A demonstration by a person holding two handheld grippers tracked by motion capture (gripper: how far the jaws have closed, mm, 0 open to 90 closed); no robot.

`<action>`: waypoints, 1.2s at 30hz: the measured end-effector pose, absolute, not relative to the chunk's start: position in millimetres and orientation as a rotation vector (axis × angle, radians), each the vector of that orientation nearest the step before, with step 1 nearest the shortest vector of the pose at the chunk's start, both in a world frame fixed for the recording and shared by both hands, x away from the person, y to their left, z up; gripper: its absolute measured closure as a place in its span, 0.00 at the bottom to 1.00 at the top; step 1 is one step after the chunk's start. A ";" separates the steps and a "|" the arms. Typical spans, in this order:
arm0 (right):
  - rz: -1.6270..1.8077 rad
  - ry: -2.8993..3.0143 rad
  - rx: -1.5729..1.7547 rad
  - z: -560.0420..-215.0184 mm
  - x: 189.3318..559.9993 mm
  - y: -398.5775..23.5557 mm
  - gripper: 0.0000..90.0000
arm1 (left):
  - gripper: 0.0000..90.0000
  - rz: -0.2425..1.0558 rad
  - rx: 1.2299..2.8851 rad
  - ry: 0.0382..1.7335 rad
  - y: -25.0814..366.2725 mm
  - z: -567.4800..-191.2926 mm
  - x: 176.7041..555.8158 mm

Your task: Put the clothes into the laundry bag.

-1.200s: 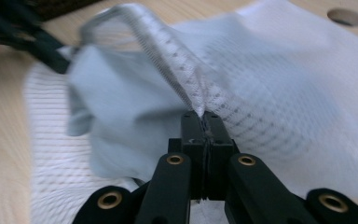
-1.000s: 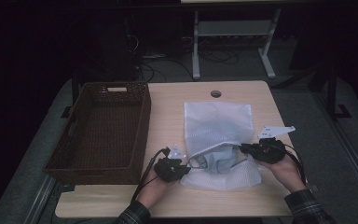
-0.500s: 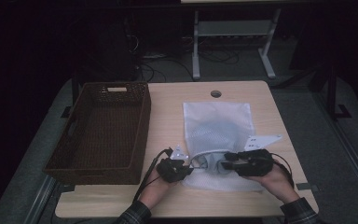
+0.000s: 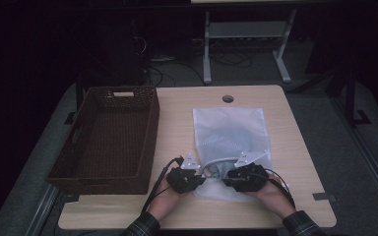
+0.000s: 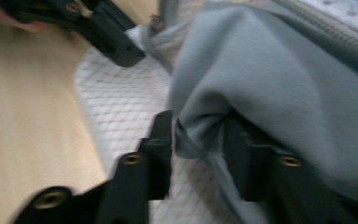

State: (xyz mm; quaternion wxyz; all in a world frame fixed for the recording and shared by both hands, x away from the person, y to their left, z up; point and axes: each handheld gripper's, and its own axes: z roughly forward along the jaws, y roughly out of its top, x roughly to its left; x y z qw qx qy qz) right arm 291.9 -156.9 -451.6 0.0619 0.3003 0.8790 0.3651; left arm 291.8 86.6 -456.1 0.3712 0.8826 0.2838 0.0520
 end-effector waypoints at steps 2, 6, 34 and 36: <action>1.086 2.640 0.890 -453.2 293.6 -156.6 0.90 | 0.96 0.133 2.260 0.727 86.5 -456.0 291.7; 1.100 2.623 0.904 -455.2 298.5 -157.0 0.93 | 0.96 0.124 2.257 0.716 85.3 -455.7 291.2; 1.193 2.462 0.963 -446.8 335.7 -123.6 0.93 | 0.97 0.120 2.272 0.695 81.6 -457.4 292.9; 1.187 2.457 0.973 -449.9 339.1 -118.8 0.94 | 0.97 0.122 2.271 0.697 81.5 -457.3 292.7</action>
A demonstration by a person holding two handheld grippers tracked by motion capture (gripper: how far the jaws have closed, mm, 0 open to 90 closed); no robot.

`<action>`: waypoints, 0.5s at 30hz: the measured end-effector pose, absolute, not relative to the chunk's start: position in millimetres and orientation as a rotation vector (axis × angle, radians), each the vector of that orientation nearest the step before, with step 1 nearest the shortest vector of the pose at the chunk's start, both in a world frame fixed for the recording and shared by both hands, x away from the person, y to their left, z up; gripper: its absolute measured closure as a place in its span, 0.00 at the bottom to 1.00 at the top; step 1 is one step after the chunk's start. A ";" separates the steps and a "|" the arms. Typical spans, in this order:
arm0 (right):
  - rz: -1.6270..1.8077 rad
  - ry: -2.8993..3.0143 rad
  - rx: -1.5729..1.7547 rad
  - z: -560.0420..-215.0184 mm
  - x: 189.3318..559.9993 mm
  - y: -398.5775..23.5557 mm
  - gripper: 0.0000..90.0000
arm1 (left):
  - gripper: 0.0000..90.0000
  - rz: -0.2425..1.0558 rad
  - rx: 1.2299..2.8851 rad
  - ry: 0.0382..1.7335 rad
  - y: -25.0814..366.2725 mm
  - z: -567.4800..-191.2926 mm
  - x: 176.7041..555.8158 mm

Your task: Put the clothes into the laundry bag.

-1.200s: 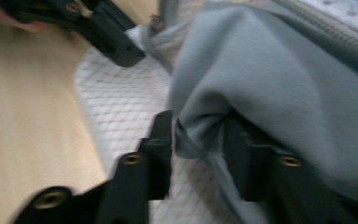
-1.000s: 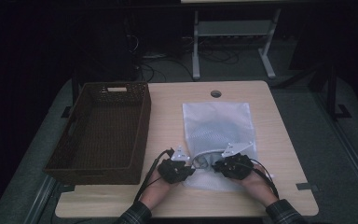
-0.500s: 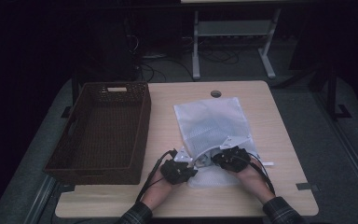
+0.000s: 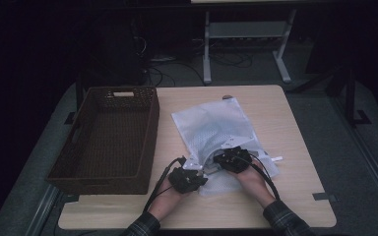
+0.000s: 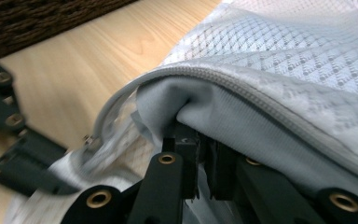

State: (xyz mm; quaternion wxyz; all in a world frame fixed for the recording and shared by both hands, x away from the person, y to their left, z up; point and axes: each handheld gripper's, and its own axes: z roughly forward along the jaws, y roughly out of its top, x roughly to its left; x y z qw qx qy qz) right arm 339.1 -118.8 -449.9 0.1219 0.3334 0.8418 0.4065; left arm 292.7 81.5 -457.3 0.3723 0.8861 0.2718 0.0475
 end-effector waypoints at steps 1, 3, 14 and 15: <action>1.184 2.453 0.974 -451.7 341.2 -116.2 0.94 | 0.97 0.123 2.272 0.697 81.6 -457.1 292.7; 1.190 2.442 0.982 -454.5 345.3 -111.3 0.93 | 0.97 0.121 2.270 0.699 81.9 -457.1 293.1; 1.213 2.465 0.966 -462.5 357.2 -106.4 0.81 | 0.97 0.118 2.271 0.710 83.0 -458.6 294.7; 1.217 2.478 0.946 -460.6 355.2 -108.1 0.78 | 0.97 0.118 2.271 0.710 83.0 -458.7 294.8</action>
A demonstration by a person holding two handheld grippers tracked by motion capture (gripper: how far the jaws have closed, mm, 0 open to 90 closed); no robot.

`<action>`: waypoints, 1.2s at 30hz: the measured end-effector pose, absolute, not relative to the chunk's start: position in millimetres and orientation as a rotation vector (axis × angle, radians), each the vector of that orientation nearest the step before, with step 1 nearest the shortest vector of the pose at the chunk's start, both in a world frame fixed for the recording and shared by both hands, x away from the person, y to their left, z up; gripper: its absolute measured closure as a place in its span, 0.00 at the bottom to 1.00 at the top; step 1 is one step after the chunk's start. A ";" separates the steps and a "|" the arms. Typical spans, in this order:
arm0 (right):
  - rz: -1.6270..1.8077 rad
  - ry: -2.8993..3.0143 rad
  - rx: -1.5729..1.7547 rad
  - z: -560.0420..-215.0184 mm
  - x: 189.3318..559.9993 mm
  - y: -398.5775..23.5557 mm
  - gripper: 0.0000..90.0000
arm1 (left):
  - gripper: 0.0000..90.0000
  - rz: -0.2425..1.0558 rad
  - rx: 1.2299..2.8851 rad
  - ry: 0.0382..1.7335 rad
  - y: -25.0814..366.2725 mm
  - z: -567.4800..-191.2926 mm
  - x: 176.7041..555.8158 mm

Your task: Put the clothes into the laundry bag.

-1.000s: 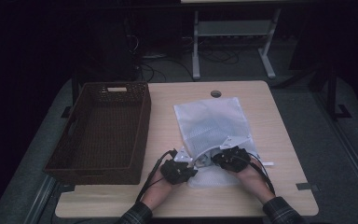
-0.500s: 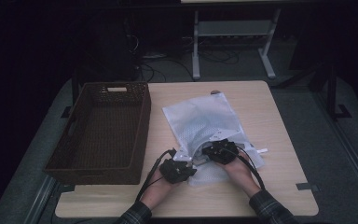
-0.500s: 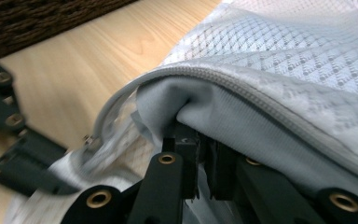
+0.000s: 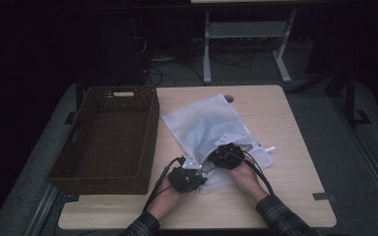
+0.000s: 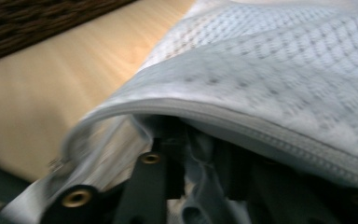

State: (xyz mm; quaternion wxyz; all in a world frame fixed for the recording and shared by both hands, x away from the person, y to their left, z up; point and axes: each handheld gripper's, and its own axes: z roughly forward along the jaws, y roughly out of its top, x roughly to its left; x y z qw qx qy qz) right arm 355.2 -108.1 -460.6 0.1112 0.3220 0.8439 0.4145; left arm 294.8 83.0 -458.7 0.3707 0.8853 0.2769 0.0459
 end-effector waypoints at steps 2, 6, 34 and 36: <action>1.212 2.499 0.919 -455.9 350.5 -112.0 0.74 | 0.97 0.119 2.270 0.710 83.2 -458.6 294.9; 1.224 2.513 0.890 -443.5 337.6 -126.6 0.65 | 0.97 0.121 2.270 0.709 84.2 -458.1 295.1; 1.077 2.517 0.973 -456.1 340.8 -169.5 0.82 | 0.97 0.127 2.266 0.716 82.2 -458.9 294.8; 1.102 2.508 0.962 -451.2 337.6 -166.8 0.84 | 0.97 0.130 2.262 0.716 82.0 -458.8 294.7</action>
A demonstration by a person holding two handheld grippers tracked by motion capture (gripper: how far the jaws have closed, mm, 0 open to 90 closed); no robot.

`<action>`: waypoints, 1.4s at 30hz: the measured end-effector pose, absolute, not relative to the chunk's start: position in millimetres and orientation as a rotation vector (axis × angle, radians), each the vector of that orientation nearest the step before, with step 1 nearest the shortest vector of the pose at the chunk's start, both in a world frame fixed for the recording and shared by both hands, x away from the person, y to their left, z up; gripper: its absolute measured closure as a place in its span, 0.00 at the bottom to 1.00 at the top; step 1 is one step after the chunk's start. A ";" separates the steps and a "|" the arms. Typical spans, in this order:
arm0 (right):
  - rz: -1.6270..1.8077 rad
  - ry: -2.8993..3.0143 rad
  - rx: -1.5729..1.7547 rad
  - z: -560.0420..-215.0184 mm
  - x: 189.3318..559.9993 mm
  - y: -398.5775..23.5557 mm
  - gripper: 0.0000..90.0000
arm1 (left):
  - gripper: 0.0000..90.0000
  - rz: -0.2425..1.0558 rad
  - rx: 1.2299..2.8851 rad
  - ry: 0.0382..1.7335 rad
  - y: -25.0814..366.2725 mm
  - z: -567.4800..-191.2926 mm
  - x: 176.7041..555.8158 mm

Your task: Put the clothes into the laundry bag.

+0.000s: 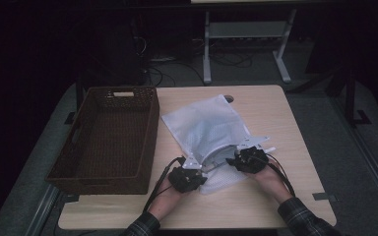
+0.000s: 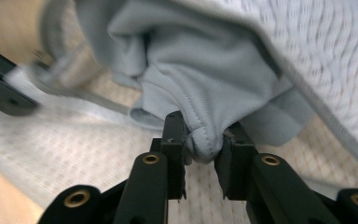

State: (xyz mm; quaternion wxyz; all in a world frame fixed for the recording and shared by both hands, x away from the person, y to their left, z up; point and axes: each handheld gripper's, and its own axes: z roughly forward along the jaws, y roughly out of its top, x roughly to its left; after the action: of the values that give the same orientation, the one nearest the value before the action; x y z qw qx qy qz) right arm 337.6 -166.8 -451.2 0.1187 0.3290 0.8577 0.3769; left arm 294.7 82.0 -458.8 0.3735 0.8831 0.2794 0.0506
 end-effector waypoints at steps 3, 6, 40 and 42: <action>1.141 2.494 0.937 -443.7 333.5 -160.1 0.86 | 0.97 0.134 2.265 0.713 82.7 -458.2 295.4; 1.181 2.466 0.918 -436.8 333.5 -149.0 0.88 | 0.97 0.133 2.263 0.717 83.2 -458.2 296.3; 1.108 2.339 0.973 -462.3 377.1 -75.8 0.90 | 0.98 0.095 2.308 0.696 84.9 -461.3 297.8; 1.104 2.328 0.982 -462.5 382.2 -74.4 0.90 | 0.98 0.099 2.313 0.697 85.5 -461.4 298.1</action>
State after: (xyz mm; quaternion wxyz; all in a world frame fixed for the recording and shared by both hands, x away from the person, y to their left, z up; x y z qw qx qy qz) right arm 382.2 -74.4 -462.5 0.1908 0.3496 0.8287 0.3932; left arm 298.1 85.5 -461.4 0.3541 0.8947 0.2696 0.0384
